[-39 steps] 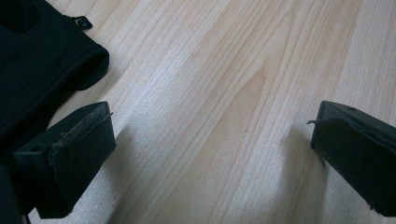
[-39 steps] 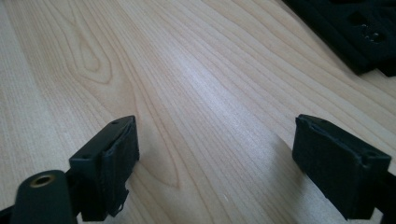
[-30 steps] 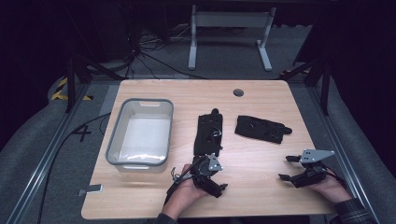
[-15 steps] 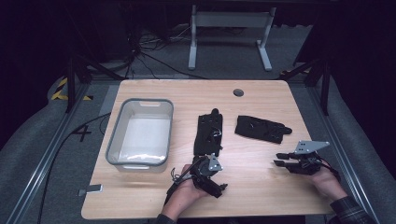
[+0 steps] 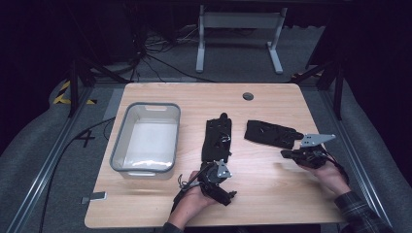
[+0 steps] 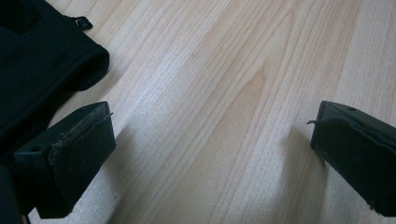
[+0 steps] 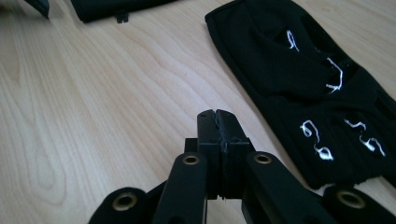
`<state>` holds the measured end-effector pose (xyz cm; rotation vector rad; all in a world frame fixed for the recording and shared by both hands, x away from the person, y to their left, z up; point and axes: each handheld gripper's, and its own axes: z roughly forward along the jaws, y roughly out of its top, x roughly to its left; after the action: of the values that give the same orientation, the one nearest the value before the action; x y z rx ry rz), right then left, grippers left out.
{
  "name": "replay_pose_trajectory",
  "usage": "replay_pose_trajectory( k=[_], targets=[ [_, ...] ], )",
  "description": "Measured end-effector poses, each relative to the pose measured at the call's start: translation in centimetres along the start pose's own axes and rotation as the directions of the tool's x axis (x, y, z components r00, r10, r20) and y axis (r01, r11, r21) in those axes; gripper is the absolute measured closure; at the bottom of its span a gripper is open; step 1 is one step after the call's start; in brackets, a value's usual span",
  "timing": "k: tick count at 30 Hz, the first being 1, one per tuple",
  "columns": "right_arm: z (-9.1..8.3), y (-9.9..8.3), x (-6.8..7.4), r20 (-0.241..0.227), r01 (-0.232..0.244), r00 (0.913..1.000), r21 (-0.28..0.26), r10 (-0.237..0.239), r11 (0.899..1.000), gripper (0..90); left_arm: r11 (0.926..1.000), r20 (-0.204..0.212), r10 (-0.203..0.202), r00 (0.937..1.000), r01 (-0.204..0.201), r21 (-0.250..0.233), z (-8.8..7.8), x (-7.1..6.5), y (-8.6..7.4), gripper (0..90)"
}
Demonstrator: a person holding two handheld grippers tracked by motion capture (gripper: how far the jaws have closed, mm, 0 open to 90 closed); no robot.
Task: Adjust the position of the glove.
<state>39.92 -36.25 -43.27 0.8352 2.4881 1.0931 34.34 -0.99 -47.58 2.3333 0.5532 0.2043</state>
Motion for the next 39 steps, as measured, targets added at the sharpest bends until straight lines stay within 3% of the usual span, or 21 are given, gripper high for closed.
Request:
replay_pose_trajectory(
  k=[22, 39],
  targets=[
    [4.2, 4.3, -1.6, -0.006, 0.019, 0.9998, -0.011, -0.019, 1.000, 89.8, 1.0000, 0.001, 0.001, 1.0000, -0.001, -0.001, 0.0, 0.0, 0.0, 0.0],
    [9.1, 6.6, -1.8, -0.021, 0.036, 0.9991, 0.014, -0.036, 0.999, 89.9, 1.0000, 0.001, 0.000, 1.0000, 0.000, -0.001, 0.0, 0.0, 0.0, 0.1]
  ],
)
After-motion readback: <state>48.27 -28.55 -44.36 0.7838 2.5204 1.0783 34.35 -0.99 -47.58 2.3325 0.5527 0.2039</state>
